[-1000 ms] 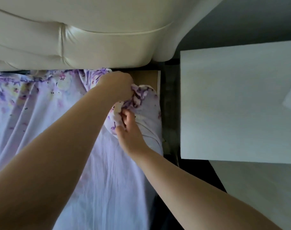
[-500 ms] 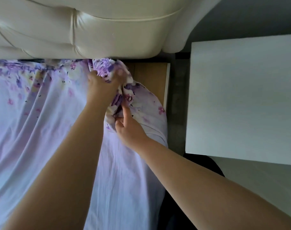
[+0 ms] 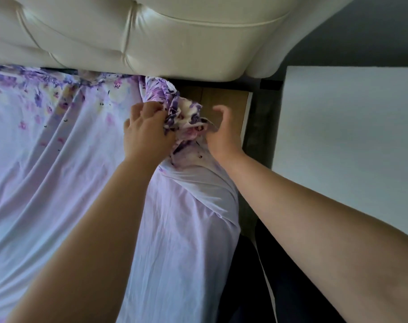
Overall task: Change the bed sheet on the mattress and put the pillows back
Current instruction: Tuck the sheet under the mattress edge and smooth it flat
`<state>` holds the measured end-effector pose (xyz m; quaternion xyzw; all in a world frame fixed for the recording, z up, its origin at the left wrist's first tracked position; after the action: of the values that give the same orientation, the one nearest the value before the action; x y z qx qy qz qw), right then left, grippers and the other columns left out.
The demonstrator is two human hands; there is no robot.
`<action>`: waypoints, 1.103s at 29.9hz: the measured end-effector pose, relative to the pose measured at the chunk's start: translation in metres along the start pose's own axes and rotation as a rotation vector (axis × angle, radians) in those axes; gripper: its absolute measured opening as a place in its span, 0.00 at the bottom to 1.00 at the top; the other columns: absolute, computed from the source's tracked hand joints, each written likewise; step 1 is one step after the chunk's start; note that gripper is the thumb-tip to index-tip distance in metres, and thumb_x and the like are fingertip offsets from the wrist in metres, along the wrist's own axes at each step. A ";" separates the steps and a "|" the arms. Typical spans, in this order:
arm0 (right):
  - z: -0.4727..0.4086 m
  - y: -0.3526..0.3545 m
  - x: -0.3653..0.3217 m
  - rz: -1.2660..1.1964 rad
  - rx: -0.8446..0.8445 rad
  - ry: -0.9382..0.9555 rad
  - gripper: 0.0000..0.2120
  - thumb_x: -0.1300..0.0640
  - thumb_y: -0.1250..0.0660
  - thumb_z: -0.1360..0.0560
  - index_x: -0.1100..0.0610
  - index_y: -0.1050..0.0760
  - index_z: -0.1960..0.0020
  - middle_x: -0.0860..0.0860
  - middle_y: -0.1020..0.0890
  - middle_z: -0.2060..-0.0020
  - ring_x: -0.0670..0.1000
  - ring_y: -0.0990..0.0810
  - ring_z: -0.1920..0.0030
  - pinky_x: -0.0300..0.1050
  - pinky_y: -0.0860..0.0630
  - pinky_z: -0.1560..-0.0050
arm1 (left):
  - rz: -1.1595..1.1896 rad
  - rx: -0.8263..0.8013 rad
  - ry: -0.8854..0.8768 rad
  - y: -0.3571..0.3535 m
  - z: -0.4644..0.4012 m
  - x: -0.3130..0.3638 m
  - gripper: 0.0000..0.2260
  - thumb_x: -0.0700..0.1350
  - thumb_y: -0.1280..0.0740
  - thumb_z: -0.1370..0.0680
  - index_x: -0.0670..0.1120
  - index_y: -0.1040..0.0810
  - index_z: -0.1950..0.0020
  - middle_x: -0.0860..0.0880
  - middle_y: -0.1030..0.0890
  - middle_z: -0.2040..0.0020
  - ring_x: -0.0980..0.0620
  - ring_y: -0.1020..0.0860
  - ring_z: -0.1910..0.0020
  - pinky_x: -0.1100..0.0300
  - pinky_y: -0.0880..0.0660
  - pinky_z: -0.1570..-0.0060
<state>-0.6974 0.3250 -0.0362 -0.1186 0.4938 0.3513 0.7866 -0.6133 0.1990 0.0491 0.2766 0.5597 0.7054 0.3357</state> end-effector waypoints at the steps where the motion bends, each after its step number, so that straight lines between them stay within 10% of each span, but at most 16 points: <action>1: -0.009 -0.002 -0.003 -0.009 -0.067 0.021 0.29 0.61 0.35 0.24 0.50 0.42 0.27 0.53 0.36 0.28 0.50 0.35 0.30 0.40 0.37 0.35 | -0.044 0.039 -0.100 -0.002 0.003 -0.002 0.14 0.45 0.38 0.29 0.44 0.20 0.48 0.50 0.23 0.41 0.45 0.33 0.36 0.49 0.38 0.36; 5: -0.028 -0.031 -0.019 -0.023 -0.439 0.020 0.47 0.65 0.30 0.27 0.53 0.60 0.22 0.58 0.38 0.27 0.52 0.33 0.31 0.44 0.33 0.34 | -0.102 0.089 -0.281 -0.003 0.005 -0.014 0.12 0.43 0.37 0.32 0.46 0.18 0.53 0.49 0.17 0.52 0.46 0.25 0.43 0.56 0.42 0.35; 10: -0.027 -0.019 -0.024 0.396 -0.631 0.000 0.19 0.50 0.26 0.30 0.56 0.23 0.41 0.49 0.20 0.53 0.51 0.21 0.50 0.39 0.26 0.52 | -0.015 -0.034 -0.050 0.001 0.003 -0.034 0.12 0.55 0.36 0.24 0.49 0.22 0.49 0.45 0.20 0.54 0.43 0.27 0.43 0.52 0.36 0.40; 17: -0.058 0.073 0.011 -0.343 0.228 -0.194 0.08 0.50 0.30 0.27 0.52 0.27 0.56 0.53 0.19 0.56 0.50 0.19 0.60 0.48 0.21 0.54 | 0.002 -0.192 0.125 -0.004 -0.013 -0.045 0.21 0.65 0.45 0.23 0.50 0.24 0.56 0.49 0.31 0.64 0.43 0.28 0.48 0.51 0.37 0.42; 22: -0.072 0.068 0.019 -0.410 0.430 -0.200 0.08 0.48 0.36 0.26 0.50 0.29 0.51 0.55 0.19 0.50 0.54 0.18 0.50 0.54 0.21 0.46 | -0.010 -0.175 0.213 -0.002 -0.021 -0.051 0.13 0.48 0.49 0.19 0.46 0.31 0.59 0.41 0.21 0.54 0.41 0.27 0.53 0.50 0.35 0.43; 25: -0.070 0.055 0.007 -0.385 0.467 -0.182 0.25 0.56 0.32 0.25 0.55 0.37 0.31 0.55 0.27 0.36 0.51 0.25 0.40 0.40 0.27 0.39 | 0.048 -0.219 0.311 -0.006 -0.021 -0.061 0.07 0.44 0.47 0.20 0.44 0.32 0.53 0.39 0.22 0.48 0.40 0.27 0.51 0.51 0.34 0.48; 28: -0.031 0.022 -0.011 -0.138 0.335 -0.067 0.27 0.55 0.34 0.23 0.57 0.40 0.28 0.54 0.34 0.32 0.50 0.30 0.34 0.31 0.32 0.39 | 0.115 -0.240 0.385 -0.009 -0.020 -0.066 0.07 0.44 0.47 0.20 0.43 0.33 0.52 0.39 0.24 0.48 0.40 0.28 0.51 0.51 0.33 0.52; 33: 0.027 -0.080 0.010 0.320 -0.342 0.174 0.34 0.37 0.42 0.24 0.45 0.50 0.24 0.48 0.50 0.23 0.50 0.53 0.23 0.53 0.48 0.25 | 0.157 -0.201 0.461 -0.009 -0.018 -0.063 0.08 0.45 0.48 0.20 0.43 0.33 0.52 0.45 0.30 0.54 0.43 0.32 0.56 0.54 0.35 0.57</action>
<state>-0.6230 0.2860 -0.0448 -0.2002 0.5056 0.5381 0.6440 -0.5867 0.1398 0.0352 0.1164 0.5253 0.8258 0.1691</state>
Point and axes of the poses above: each hand's wrist, its own z-axis away from the middle knuckle, its own y-axis out of the back of the hand, x = y × z, the point moved 5 cm from there along -z, towards the middle knuckle
